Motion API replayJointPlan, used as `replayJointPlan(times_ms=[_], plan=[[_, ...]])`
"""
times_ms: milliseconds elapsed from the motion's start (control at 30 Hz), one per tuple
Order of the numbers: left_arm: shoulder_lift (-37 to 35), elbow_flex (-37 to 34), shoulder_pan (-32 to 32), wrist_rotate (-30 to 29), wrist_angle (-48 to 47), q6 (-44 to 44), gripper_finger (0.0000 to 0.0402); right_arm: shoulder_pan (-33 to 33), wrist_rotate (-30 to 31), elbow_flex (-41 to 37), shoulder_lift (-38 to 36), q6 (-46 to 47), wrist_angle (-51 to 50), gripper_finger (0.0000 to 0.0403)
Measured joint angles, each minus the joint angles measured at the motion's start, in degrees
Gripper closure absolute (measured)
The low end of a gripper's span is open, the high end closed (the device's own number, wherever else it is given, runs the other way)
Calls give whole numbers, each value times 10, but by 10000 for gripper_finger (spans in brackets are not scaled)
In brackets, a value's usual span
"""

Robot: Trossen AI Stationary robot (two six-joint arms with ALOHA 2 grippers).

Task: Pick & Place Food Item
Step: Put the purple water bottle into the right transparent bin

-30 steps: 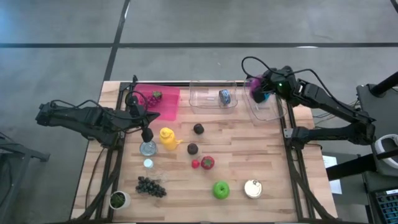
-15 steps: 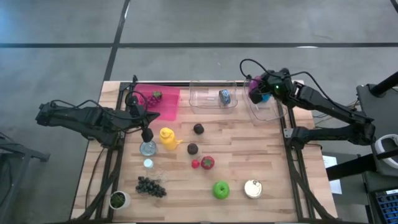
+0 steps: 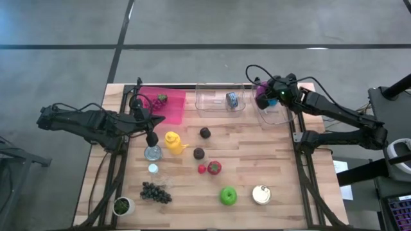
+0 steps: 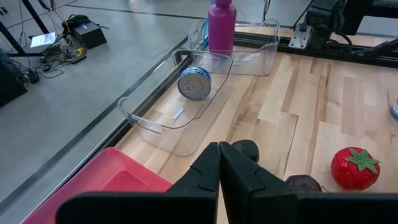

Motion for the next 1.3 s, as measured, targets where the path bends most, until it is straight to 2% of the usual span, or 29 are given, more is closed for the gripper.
replayJointPlan(times_ms=[367, 767, 1300], plan=[[0, 0, 0, 0, 0, 0, 391, -1, 0, -43, 0, 5, 58, 335], [0, 0, 0, 0, 0, 0, 391, -1, -1, -46, 0, 6, 59, 333], [0, 0, 0, 0, 0, 0, 391, -1, -1, -47, 0, 8, 58, 254]])
